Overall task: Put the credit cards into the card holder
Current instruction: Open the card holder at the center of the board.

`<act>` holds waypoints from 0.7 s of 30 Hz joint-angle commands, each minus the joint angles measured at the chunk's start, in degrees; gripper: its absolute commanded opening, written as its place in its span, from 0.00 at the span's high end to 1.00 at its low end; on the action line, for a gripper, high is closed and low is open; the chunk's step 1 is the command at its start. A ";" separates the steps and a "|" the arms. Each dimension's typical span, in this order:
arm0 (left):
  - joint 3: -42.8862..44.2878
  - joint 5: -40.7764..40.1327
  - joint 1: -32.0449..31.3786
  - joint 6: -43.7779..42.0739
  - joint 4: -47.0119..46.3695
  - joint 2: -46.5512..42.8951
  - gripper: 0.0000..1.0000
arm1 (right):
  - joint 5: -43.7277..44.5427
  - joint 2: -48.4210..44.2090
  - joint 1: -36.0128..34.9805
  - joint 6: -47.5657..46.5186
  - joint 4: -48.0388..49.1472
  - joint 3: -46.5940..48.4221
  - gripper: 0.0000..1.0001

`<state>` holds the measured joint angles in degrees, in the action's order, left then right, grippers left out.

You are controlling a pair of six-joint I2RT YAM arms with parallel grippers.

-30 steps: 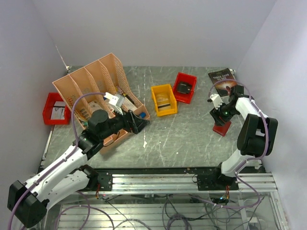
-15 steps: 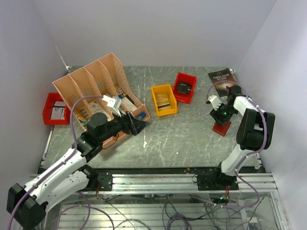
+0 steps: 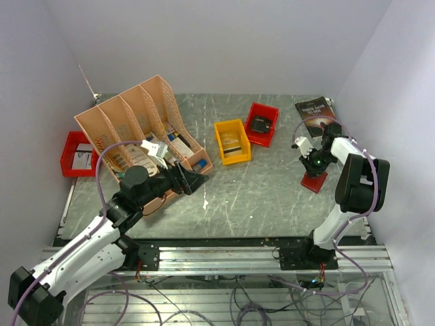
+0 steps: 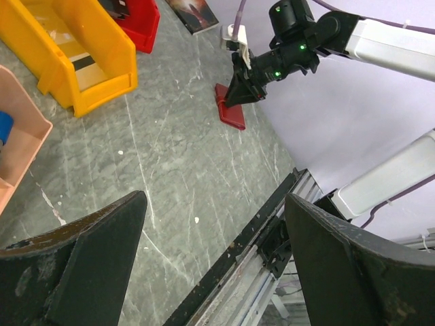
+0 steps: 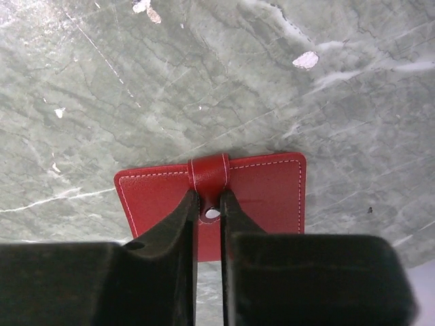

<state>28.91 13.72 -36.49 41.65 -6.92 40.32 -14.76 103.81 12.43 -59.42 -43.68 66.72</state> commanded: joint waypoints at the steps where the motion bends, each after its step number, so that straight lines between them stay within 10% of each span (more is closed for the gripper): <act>1: -1.63 0.67 -0.31 2.68 -5.07 0.95 0.06 | -2.56 1.53 -1.07 2.12 4.02 -7.28 0.97; 21: -2.25 -4.98 -9.56 10.86 -21.53 18.52 0.05 | -34.74 -12.29 -13.74 36.37 6.39 -1.68 1.00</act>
<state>26.26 14.55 -43.09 52.14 -24.58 55.66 -39.83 91.42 -0.23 -33.87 -40.10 64.12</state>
